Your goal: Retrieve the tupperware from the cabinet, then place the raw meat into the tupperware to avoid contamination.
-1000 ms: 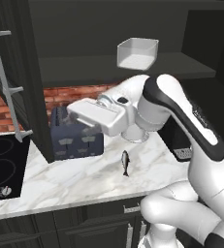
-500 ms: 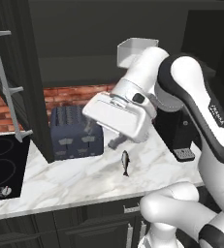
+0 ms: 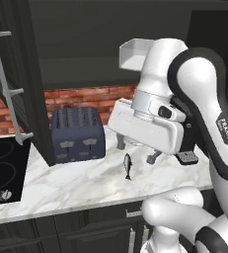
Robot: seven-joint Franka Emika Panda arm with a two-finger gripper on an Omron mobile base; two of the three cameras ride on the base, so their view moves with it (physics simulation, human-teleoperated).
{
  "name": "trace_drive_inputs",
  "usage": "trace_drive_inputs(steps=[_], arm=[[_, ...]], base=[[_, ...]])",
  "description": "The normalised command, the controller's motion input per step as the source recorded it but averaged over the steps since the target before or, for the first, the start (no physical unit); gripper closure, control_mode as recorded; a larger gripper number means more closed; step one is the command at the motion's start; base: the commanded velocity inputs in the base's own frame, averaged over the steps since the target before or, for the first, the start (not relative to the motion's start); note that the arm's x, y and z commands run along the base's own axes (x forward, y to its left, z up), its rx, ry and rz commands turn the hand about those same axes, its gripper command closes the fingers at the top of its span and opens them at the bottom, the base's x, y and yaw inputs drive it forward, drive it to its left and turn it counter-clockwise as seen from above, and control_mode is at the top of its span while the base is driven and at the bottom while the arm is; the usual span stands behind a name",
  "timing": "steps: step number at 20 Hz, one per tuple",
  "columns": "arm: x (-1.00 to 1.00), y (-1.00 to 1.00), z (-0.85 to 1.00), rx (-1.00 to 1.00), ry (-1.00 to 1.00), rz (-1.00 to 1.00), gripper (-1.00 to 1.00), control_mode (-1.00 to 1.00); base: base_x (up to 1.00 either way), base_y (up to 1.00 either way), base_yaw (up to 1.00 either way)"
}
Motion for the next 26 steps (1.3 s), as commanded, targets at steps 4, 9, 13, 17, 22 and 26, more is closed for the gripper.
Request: trace_drive_inputs(steps=[4,9,13,17,22,26], arm=[[0.04,-0.91,-0.17,-0.03,-0.03,0.03,-1.0,-1.0],[0.04,-0.66,0.14,-0.01,-0.14,0.03,-1.0,-1.0],[0.08,-0.37,0.41,-0.06,-0.19,0.06,-1.0,-1.0],[0.01,-0.26,0.3,-0.13,-0.26,-0.05,-1.0,-1.0],[0.23,-0.22,0.16,-0.14,-0.32,-0.04,-1.0,-1.0],[0.36,-0.49,0.13,-0.08,-0.19,-0.04,-1.0,-1.0]], base=[[0.0,0.0,0.0],[0.0,0.0,0.0],[0.0,0.0,0.0],[0.0,0.0,0.0],[0.0,0.0,0.0],[0.0,0.0,0.0]])
